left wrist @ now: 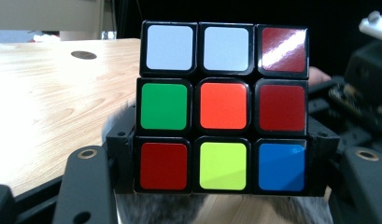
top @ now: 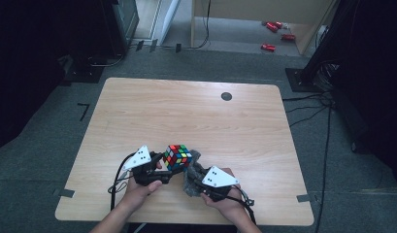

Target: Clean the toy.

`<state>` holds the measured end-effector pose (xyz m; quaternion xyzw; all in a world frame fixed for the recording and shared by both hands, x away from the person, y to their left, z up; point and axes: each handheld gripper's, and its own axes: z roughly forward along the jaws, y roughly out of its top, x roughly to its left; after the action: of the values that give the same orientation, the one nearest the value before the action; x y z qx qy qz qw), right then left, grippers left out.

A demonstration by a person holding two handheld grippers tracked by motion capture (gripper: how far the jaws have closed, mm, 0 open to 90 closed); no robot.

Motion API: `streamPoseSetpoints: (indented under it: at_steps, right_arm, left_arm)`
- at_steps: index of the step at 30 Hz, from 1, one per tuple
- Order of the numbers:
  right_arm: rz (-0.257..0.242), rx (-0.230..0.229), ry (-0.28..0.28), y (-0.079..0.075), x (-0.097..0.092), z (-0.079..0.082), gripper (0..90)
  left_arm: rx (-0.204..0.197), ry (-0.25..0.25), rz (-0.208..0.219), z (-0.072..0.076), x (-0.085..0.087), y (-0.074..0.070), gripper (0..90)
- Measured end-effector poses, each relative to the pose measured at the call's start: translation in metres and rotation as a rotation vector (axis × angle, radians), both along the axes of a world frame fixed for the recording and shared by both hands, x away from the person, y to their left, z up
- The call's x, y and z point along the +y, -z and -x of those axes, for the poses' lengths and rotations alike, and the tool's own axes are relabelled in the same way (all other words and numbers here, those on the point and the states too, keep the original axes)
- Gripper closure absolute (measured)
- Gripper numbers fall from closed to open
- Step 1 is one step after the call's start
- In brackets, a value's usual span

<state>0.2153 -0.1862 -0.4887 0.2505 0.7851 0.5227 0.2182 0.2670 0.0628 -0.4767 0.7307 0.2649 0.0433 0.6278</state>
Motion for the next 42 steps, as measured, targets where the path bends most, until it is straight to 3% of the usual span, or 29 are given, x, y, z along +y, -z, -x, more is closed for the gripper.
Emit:
streamPoseSetpoints:
  at_steps: [3, 9, 13, 19, 22, 30, 37, 39, 42]
  right_arm:
    - [0.028, -0.015, -0.011, 0.000, 0.005, 0.000, 73.1]
    - [-0.025, -0.038, 0.031, -0.010, -0.004, -0.005, 73.3]
    - [-0.022, -0.045, 0.029, -0.008, 0.001, -0.006, 74.2]
    - [0.030, -0.040, -0.031, 0.000, 0.017, -0.002, 74.0]
    - [0.049, -0.055, -0.025, 0.000, 0.019, -0.001, 73.9]
    - [-0.033, -0.064, 0.023, -0.010, 0.001, -0.007, 74.4]
    - [0.024, -0.052, -0.029, -0.001, 0.009, -0.003, 74.3]
    - [0.028, -0.048, -0.012, -0.003, 0.007, -0.006, 74.1]
    - [0.027, -0.041, 0.059, -0.005, -0.005, -0.014, 74.0]
  left_arm:
    - [0.001, -0.006, 0.002, 0.000, 0.002, 0.000, 34.8]
    - [0.005, -0.003, -0.007, 0.005, 0.003, 0.003, 34.8]
    - [0.013, -0.016, -0.002, 0.006, 0.008, 0.002, 34.8]
    - [0.028, -0.039, 0.013, 0.005, 0.015, 0.001, 34.8]
    - [0.032, -0.039, 0.012, 0.005, 0.015, 0.001, 34.8]
    - [0.040, -0.016, 0.005, 0.006, 0.009, 0.002, 34.8]
    - [0.048, -0.037, 0.009, 0.004, 0.012, 0.002, 34.7]
    - [0.050, -0.046, 0.007, 0.004, 0.012, 0.002, 34.8]
    - [0.047, -0.044, -0.004, 0.003, 0.012, 0.003, 34.8]
